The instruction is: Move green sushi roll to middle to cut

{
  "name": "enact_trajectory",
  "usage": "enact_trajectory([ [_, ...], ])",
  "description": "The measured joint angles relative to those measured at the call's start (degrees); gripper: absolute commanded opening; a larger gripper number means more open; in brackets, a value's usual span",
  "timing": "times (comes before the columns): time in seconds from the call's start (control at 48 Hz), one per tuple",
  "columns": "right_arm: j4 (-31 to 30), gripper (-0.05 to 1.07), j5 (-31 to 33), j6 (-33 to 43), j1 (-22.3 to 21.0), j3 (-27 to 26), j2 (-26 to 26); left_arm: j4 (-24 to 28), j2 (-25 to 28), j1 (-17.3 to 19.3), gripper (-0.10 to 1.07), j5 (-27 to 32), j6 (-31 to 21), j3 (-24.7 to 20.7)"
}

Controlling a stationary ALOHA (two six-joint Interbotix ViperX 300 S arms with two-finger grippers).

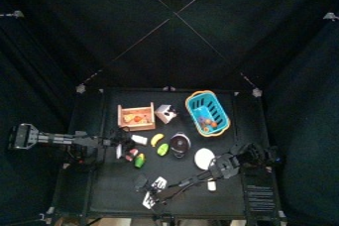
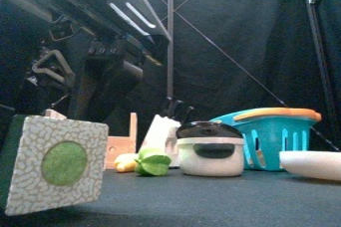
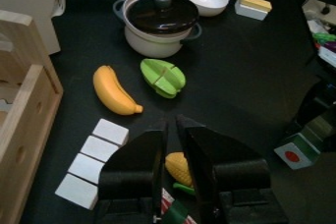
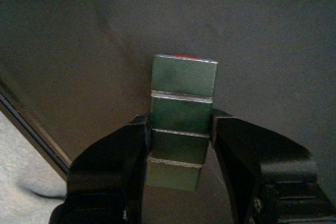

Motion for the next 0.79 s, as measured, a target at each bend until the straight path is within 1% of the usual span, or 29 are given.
enact_trajectory([
  [0.083, -0.53, 0.69, 0.18, 0.0, 0.0, 0.88, -1.05, 0.0, 0.0, 0.0, 0.6, 0.0, 0.0, 0.0],
  [0.188, -1.85, 0.69, 0.44, 0.44, 0.09, 2.72, -3.6, 0.0, 0.0, 0.0, 0.6, 0.0, 0.09, 0.0],
  [0.292, -3.6, 0.69, 0.44, 3.34, 0.09, 5.19, -6.24, 0.0, 0.0, 0.0, 0.6, 0.0, 0.09, 0.09],
  [0.5, -7.47, 0.69, 0.26, 13.62, 0.0, 14.24, -12.57, 0.0, 0.0, 0.0, 0.6, 0.0, 0.09, 0.53],
  [0.708, -8.17, 0.69, -0.53, 21.18, 0.0, 23.2, -17.84, 0.0, 0.0, 0.09, 0.6, 0.0, 0.09, 0.53],
  [0.792, -8.79, 0.69, -1.93, 24.7, 0.0, 26.54, -19.69, -0.18, 0.0, 0.18, 0.6, 0.0, 0.0, 0.53],
])
